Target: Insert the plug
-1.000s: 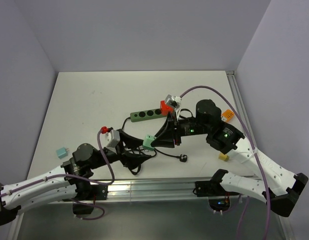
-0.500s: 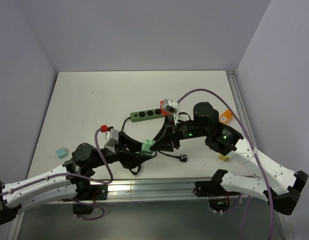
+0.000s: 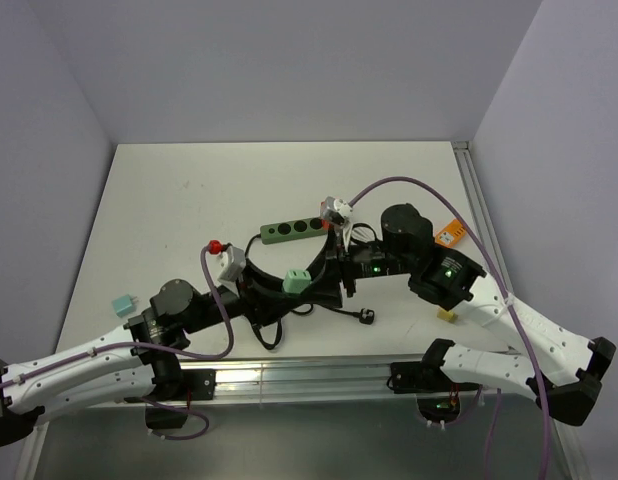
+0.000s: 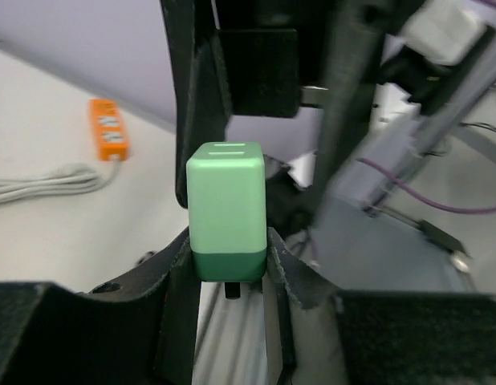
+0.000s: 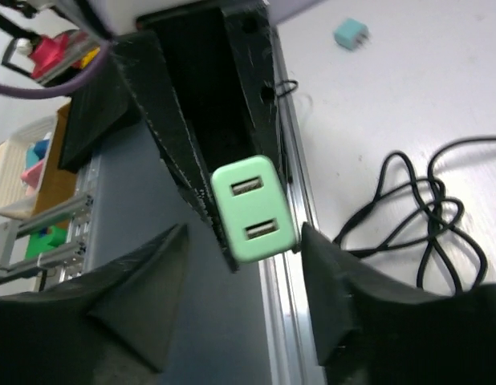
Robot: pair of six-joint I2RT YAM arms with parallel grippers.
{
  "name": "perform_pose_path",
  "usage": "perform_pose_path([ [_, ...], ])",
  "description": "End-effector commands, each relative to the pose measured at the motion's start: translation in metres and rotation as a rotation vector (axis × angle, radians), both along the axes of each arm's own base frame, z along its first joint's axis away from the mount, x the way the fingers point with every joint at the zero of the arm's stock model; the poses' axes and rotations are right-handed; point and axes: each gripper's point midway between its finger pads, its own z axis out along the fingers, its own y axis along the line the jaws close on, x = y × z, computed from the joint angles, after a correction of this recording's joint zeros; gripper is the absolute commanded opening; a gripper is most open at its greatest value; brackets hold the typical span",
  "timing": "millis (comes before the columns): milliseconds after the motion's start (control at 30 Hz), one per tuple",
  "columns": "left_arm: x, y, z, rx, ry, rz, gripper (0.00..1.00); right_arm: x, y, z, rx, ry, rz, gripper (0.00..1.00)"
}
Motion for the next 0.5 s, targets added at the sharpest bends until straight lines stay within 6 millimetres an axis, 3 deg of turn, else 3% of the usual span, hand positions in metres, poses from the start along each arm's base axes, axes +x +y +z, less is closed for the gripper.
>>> perform_pose_path([
  [0, 0.036, 0.011, 0.021, 0.016, -0.023, 0.208, 0.00, 0.018, 0.002, 0.003, -0.060, 0.065, -0.130, 0.68],
  [33, 0.045, 0.013, 0.020, 0.034, -0.032, 0.254, 0.00, 0.029, 0.002, 0.004, -0.071, 0.118, -0.220, 0.74],
  [133, 0.061, 0.019, 0.018, 0.075, -0.092, 0.350, 0.00, 0.043, 0.002, 0.010, -0.083, 0.276, -0.362, 0.82],
  [233, 0.077, 0.027, 0.017, 0.093, -0.150, 0.444, 0.00, 0.051, 0.006, 0.013, -0.101, 0.391, -0.431, 0.82],
  [333, 0.084, 0.030, 0.017, 0.125, -0.212, 0.484, 0.00, 0.061, 0.006, 0.027, -0.082, 0.414, -0.495, 0.82],
  [467, 0.089, 0.026, 0.016, 0.161, -0.240, 0.498, 0.00, 0.073, 0.005, 0.028, -0.131, 0.411, -0.559, 0.79],
])
